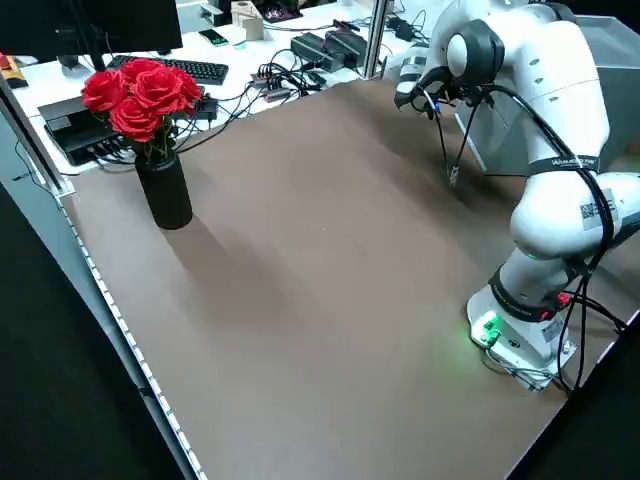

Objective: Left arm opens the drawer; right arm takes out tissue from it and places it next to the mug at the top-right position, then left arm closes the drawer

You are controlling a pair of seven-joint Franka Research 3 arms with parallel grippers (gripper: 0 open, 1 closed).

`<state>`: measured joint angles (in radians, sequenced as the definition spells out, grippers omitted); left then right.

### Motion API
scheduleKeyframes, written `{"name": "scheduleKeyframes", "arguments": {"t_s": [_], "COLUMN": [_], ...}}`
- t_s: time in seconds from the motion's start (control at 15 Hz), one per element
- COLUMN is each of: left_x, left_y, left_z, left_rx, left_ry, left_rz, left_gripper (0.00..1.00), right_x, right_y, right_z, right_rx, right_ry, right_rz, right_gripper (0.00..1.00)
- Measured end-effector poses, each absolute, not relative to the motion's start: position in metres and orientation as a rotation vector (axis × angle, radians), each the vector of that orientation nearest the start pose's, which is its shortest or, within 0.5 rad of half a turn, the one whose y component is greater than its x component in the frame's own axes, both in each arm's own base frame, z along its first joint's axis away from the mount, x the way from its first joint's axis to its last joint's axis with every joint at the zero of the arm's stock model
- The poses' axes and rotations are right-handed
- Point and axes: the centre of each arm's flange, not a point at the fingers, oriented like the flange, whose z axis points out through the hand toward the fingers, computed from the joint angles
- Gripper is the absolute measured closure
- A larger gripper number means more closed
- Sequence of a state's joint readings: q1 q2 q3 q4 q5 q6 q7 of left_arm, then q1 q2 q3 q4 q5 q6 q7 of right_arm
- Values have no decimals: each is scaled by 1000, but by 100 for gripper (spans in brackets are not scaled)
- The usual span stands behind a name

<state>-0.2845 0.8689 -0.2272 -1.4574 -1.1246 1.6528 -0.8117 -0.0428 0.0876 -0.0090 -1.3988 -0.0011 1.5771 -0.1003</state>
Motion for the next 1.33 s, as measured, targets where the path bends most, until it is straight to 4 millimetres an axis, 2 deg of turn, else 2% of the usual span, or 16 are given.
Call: {"name": "scheduleKeyframes", "arguments": {"t_s": [0.73, 1.0, 1.33], "left_x": [560, 560, 559], "left_y": [-383, -383, -383], "left_z": [193, 188, 186], "left_rx": [1874, 1857, 1853], "left_ry": [862, 848, 835], "left_rz": [-1555, -1574, -1583], "left_gripper": [99, 99, 99], "right_x": [582, 581, 580], "right_y": [-33, -48, -50], "right_z": [656, 656, 656], "right_rx": [-3147, -3149, -3149], "right_ry": [-68, -27, -22], "right_rz": [-139, -137, -137], "right_gripper": [0, 0, 0]}}
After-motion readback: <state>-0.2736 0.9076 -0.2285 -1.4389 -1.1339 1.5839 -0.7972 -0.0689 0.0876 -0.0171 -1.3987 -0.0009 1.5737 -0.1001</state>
